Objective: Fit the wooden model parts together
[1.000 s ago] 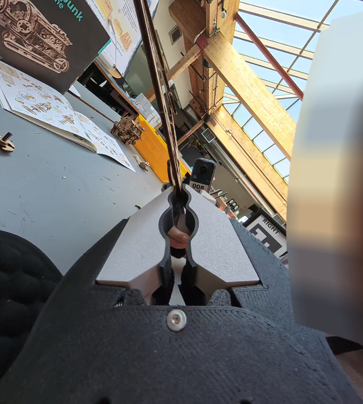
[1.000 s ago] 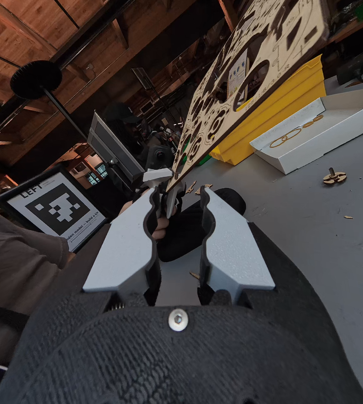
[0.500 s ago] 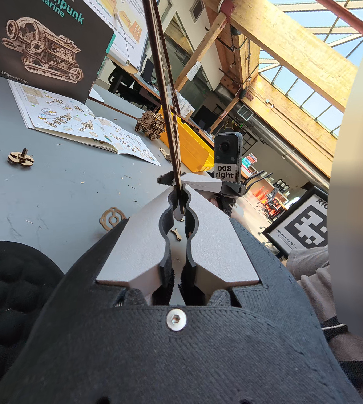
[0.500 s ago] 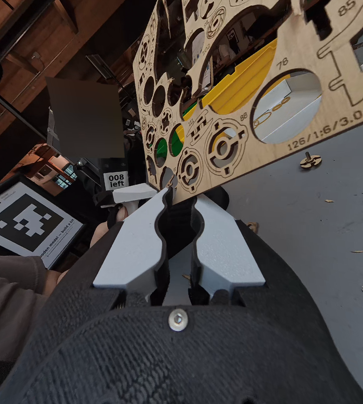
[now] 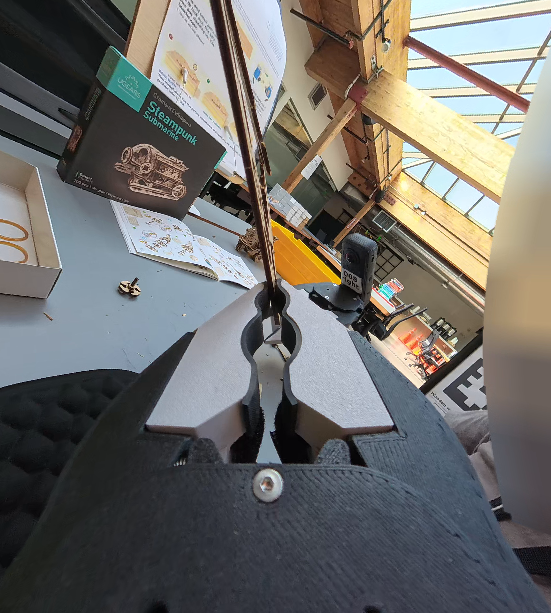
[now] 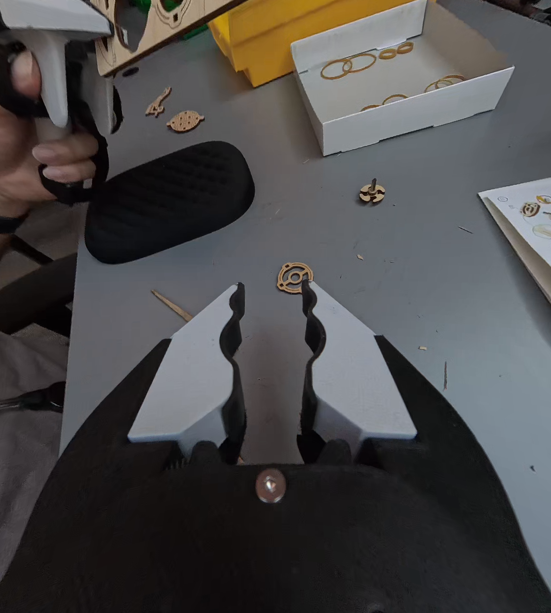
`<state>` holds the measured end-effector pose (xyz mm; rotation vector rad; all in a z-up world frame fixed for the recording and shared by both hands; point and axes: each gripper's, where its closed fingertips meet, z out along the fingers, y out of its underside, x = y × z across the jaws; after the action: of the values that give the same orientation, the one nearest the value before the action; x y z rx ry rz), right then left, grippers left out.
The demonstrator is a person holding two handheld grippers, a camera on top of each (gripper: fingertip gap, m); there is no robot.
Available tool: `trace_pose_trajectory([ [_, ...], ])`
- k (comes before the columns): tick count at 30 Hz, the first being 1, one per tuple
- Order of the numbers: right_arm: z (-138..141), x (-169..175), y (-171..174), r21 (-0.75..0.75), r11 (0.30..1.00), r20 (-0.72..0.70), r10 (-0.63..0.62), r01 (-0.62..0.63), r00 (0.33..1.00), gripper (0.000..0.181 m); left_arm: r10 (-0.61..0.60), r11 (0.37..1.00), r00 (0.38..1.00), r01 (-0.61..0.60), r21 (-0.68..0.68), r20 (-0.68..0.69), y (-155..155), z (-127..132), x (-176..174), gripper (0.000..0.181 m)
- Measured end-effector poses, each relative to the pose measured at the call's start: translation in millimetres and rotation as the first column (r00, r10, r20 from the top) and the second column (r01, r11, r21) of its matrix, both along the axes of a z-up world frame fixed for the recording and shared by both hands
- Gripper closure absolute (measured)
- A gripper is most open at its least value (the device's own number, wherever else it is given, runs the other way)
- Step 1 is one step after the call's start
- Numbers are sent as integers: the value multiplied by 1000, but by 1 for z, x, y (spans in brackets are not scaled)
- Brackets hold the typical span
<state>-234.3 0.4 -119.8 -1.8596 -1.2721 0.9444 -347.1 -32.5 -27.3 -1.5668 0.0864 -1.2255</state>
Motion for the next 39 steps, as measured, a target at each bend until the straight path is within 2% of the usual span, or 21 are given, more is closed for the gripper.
trace_pose_trajectory([
  [3,-16,-9,6,102,989,172,88,-106,981,147,-22,1000,1000,22,1,-2,-2,-1,3,181],
  [6,-34,-20,12,85,986,254,120,-146,960,146,-30,1000,999,30,3,12,-4,-1,3,181],
  [11,-48,-26,17,8,996,252,85,-90,964,140,-34,999,999,34,-5,19,-7,-2,-3,181],
  [12,-48,-25,20,29,997,244,56,-65,968,158,-31,999,999,31,-6,19,-7,-2,-5,181],
  [13,-47,-24,20,32,998,237,46,-55,971,158,-27,1000,999,27,-6,19,-6,-3,-6,181],
  [14,-47,-24,16,18,998,230,54,-60,972,174,-25,1000,999,25,-5,21,-6,-2,-8,181],
  [15,-45,-23,12,19,998,216,56,-61,975,179,-25,1000,999,25,-5,23,-5,-2,-9,181],
  [17,-38,-21,8,60,998,167,24,-35,986,179,-22,1000,999,22,-3,24,-4,-2,-11,181],
  [20,-32,-18,-1,47,999,102,13,-17,995,178,-21,1000,999,22,-12,28,-2,-4,-13,180],
  [23,-29,-19,-2,9,1000,59,1,-1,998,157,-25,1000,999,26,-15,25,-1,-4,-14,180],
  [25,-35,-18,-4,0,1000,100,10,-10,995,141,-32,999,999,32,-12,17,-1,-2,-12,180],
  [27,-38,-17,-5,19,1000,126,18,-20,992,135,-35,999,999,35,-6,8,-1,0,-11,181],
  [32,-45,-19,-14,-30,998,151,54,-50,987,137,-40,999,999,40,-9,11,-2,0,-11,181],
  [35,-48,-16,-15,20,997,195,74,-79,978,155,-40,999,999,40,-16,11,-1,-1,-11,180],
  [38,-47,-18,-14,50,995,192,71,-82,979,157,-39,999,999,39,-19,9,0,-2,-11,180],
  [39,-47,-19,-13,51,996,188,65,-75,980,163,-37,999,999,37,-19,10,1,-2,-12,181],
])
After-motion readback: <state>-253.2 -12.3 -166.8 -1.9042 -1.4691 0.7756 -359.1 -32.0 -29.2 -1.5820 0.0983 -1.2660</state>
